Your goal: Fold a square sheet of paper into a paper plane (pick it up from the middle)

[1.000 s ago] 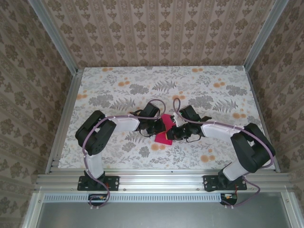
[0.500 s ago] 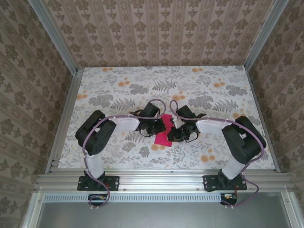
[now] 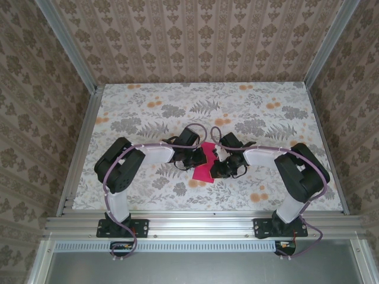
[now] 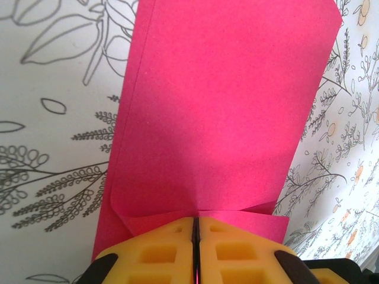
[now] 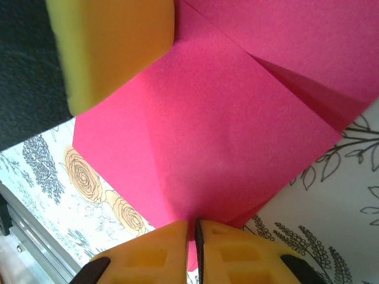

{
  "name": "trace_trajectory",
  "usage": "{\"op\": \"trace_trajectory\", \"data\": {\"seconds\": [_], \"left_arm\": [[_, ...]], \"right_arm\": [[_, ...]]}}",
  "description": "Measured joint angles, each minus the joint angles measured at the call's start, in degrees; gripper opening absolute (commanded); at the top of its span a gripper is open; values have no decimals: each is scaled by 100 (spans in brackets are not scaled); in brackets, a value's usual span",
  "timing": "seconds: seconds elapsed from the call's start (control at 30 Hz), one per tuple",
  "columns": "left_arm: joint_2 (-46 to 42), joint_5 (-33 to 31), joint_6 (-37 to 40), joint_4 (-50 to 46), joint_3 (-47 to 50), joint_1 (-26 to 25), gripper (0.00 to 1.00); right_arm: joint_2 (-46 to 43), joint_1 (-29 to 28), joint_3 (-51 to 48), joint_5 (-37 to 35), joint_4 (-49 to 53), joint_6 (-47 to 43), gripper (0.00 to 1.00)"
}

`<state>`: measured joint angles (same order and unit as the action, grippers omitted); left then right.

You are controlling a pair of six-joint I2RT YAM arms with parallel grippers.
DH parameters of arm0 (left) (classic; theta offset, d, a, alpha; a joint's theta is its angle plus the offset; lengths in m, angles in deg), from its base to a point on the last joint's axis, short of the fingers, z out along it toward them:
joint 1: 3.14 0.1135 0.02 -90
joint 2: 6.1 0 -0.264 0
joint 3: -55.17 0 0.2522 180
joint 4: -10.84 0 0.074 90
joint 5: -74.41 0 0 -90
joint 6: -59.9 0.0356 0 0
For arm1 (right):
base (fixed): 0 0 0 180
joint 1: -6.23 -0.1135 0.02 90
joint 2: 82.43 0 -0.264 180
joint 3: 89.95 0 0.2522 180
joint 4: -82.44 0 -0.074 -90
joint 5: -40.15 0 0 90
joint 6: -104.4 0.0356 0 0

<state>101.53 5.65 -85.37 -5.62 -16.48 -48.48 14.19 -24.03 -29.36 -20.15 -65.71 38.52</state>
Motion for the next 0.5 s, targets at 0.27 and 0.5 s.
{"op": "trace_trajectory", "data": {"seconds": [0.27, 0.5], "left_arm": [[2, 2, 2, -7, -7, 0, 9], [4, 0, 2, -42, -28, -4, 9]], "right_arm": [[-94, 0, 33, -125, 201, -33, 14], [-678, -26, 33, 208, -24, 306, 15]]}}
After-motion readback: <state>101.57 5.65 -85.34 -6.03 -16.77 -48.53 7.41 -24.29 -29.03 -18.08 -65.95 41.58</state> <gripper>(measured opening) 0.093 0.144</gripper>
